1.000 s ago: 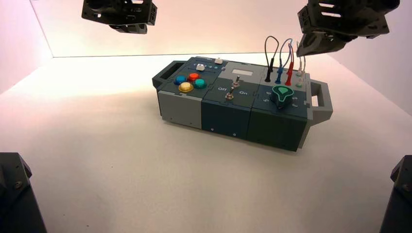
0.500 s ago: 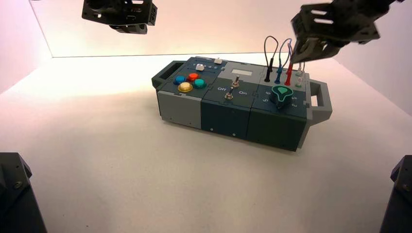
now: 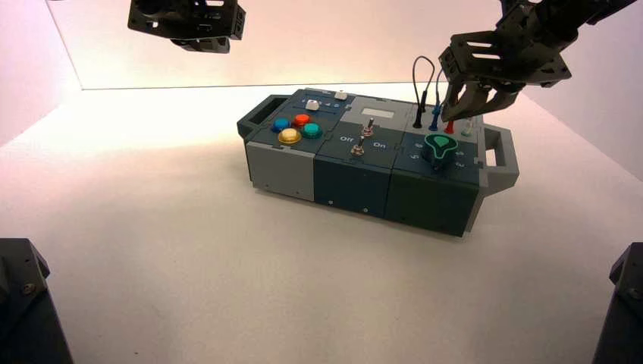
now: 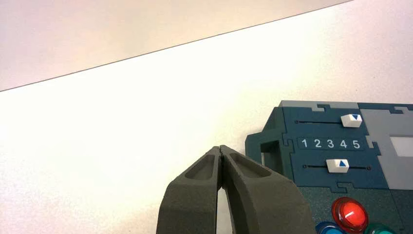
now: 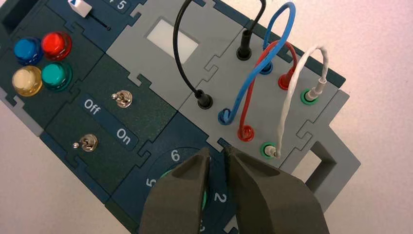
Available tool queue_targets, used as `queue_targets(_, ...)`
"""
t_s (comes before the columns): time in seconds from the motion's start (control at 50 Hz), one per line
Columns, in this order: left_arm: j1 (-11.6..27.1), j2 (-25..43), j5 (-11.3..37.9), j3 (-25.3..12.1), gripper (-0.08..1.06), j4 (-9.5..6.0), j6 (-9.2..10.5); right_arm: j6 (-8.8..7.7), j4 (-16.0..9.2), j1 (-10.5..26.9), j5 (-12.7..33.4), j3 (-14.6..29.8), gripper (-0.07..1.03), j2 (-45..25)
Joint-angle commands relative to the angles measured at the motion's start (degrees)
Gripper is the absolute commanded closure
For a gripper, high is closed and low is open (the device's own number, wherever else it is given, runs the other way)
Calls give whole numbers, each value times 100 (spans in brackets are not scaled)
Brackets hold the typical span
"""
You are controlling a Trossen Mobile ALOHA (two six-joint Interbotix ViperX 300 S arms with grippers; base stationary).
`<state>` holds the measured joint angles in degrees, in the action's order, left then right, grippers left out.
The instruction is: Pull the red wire.
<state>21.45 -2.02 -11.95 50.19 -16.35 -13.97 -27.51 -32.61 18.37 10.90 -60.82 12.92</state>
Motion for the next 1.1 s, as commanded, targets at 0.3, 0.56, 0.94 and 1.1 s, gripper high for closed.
queue_targets(0.3, 18, -79, -44, -123, 100, 18, -18, -9, 79, -9, -18, 141, 78, 79)
queue_targets(0.56, 18, -79, -44, -114, 100, 18, -18, -9, 105, -132, -97, 132, 77, 167)
queue_targets(0.94, 18, -79, -44, -105, 100, 18, -18, 0, 97, -237, -290, 105, 76, 185)
queue_targets(1.1, 18, -88, -44, -105, 100, 18, -18, 0, 97, -237, -334, 132, 70, 88)
